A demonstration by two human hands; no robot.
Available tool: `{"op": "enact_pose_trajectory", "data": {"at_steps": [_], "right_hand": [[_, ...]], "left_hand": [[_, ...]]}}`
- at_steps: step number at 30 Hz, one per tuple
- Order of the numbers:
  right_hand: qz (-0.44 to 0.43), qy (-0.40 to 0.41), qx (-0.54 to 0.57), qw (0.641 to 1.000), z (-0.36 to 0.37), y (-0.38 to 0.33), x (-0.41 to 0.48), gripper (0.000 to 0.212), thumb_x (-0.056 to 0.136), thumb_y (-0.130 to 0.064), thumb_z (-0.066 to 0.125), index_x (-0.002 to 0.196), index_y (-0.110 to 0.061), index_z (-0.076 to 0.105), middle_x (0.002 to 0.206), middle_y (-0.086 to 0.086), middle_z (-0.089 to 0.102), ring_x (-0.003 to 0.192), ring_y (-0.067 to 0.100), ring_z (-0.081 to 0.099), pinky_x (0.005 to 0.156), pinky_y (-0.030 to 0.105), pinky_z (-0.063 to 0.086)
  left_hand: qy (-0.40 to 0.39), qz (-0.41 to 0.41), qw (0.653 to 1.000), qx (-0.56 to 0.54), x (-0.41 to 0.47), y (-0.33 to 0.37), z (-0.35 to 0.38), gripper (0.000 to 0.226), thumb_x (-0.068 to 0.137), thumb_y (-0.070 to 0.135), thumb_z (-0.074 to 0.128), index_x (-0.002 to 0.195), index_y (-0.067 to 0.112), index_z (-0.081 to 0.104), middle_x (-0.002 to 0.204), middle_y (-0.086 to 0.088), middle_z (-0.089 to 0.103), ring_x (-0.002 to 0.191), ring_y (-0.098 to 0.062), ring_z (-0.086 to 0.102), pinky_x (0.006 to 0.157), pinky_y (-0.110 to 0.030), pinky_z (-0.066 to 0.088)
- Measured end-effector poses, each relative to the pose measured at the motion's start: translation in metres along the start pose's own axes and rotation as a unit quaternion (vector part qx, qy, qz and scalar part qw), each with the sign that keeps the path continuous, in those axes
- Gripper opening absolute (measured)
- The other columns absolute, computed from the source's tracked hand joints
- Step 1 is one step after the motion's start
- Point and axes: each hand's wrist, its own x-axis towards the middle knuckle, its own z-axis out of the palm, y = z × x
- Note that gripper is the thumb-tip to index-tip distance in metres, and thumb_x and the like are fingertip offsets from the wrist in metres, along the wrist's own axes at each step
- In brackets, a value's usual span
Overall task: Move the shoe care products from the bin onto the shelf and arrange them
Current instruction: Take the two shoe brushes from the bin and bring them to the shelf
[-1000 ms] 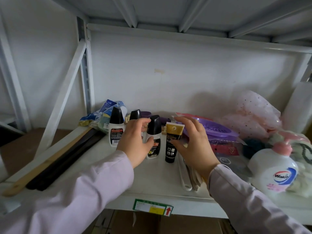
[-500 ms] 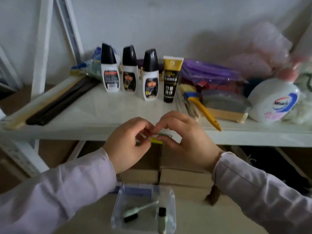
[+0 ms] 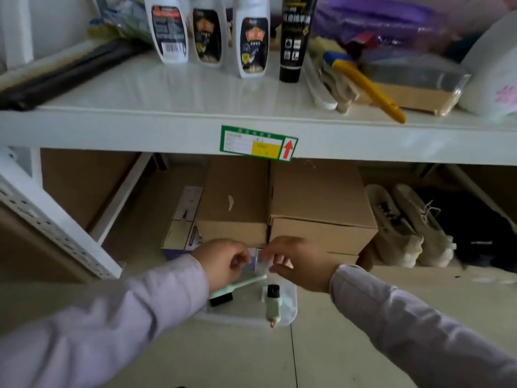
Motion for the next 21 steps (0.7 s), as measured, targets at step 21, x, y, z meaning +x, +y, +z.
{"op": "enact_pose_trajectory", "data": {"at_steps": [21], "right_hand": [[-0.011, -0.291, -0.031, 0.956, 0.084, 0.051, 0.002, 0.059, 0.074, -0.048, 0.072, 0.127, -0.036, 0.048, 0.134, -0.003, 0.054, 0.126, 0.019, 0.043, 0.111, 0.035, 0.033]], "left_hand": [[-0.321, -0.141, 0.911, 0.216, 0.063, -0.088, 0.124, 0.044, 0.092, 0.015, 0.050, 0.134, 0.027, 0.045, 0.157, -0.008, 0.015, 0.142, -0.028, 0.024, 0.119, -0.036, 0.022]]}}
